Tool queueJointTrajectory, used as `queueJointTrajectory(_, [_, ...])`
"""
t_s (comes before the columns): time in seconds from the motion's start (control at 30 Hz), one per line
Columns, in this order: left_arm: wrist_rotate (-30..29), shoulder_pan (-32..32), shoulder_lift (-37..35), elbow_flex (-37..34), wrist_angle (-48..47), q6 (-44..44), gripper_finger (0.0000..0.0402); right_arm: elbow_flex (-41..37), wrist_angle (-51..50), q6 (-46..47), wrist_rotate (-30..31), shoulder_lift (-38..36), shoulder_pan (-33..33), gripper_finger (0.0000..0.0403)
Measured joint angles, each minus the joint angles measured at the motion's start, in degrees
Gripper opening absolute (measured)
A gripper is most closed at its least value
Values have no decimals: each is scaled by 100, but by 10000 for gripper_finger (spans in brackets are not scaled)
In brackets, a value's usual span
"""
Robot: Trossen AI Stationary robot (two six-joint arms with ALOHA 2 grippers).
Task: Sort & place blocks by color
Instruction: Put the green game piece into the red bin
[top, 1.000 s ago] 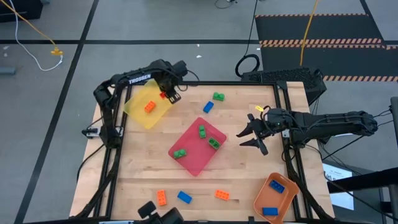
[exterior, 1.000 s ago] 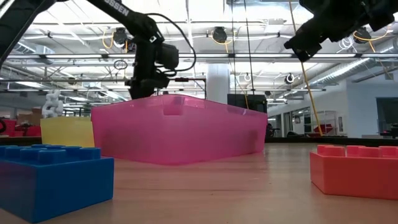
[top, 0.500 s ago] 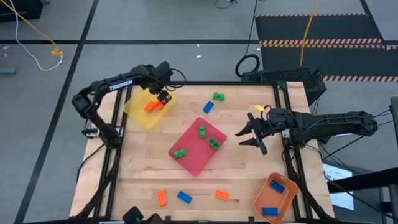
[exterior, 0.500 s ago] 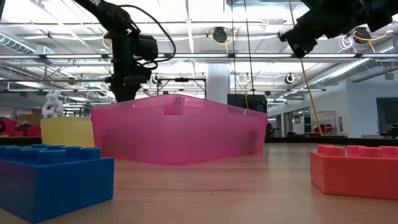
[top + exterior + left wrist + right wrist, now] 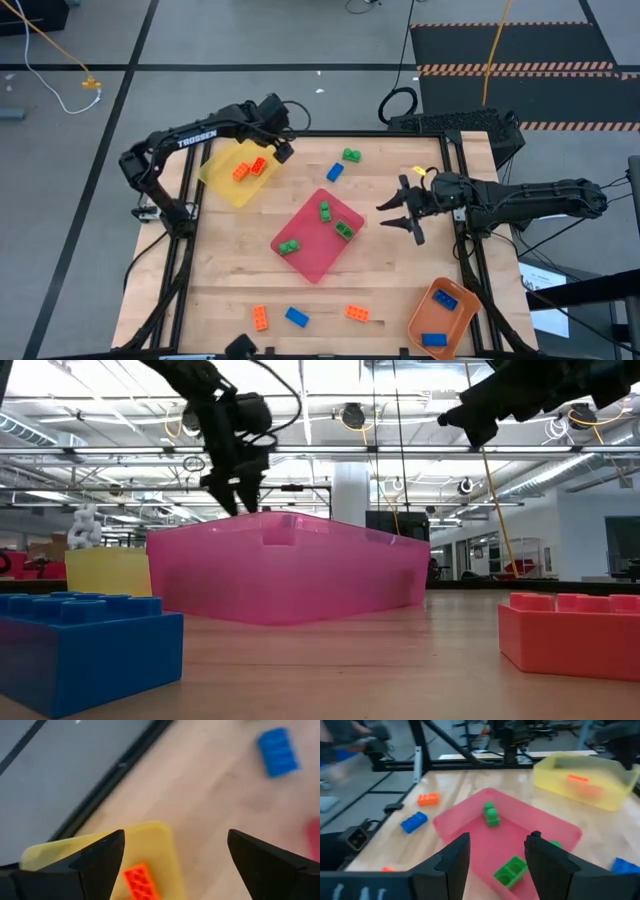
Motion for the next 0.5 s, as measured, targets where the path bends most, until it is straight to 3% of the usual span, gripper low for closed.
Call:
queueJointTrajectory(0.3, [271,-1503,-63,138,-525,103,353,-2,-560,-105,1230,86,0,176])
queueJointTrajectory(0.5, [300,-2513,-63,137,-463,-204,353,-4,-423,29,1399,456,0,176])
